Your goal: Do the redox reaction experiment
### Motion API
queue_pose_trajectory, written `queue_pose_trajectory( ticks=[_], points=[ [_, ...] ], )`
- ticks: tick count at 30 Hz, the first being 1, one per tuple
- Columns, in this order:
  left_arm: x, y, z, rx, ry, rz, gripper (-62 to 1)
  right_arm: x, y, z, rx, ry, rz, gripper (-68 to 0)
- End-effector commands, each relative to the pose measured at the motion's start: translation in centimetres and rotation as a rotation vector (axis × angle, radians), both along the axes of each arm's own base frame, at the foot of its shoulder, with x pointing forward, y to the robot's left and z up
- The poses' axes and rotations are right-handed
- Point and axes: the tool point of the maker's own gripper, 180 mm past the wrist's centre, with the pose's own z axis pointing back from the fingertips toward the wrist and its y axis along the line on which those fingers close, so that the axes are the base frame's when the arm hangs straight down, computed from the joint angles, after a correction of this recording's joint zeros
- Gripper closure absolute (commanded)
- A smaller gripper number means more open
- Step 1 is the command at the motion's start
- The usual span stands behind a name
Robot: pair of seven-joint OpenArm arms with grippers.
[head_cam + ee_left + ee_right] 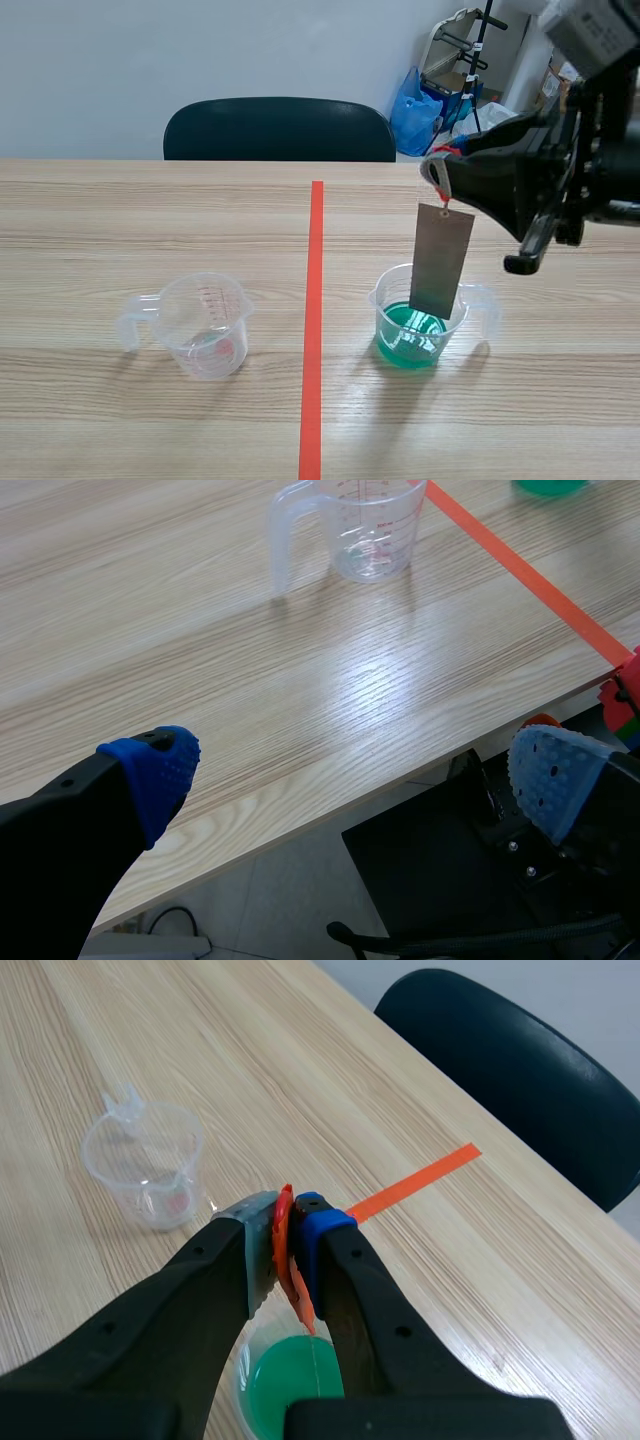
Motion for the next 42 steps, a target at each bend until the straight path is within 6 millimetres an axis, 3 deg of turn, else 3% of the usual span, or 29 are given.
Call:
queue_pose_trajectory(
  ticks=[1, 26, 42],
  points=[
    [0.3, -0.2, 0.5, -0.01, -0.02, -0.005, -62.3, 0.3, 0.1, 0.9, 0.022, -0.029, 0.006, -0.6],
    [0.3, -0.2, 0.4, -0.008, -0.015, -0.004, -62.3, 2.3, -1.4, -5.0, 0.014, -0.022, -0.054, -0.6],
    [0.3, -0.2, 0.4, -0.008, -0.015, -0.005, -62.3, 2.4, -1.1, -5.2, 0.009, -0.021, -0.042, -0.6]
  ],
)
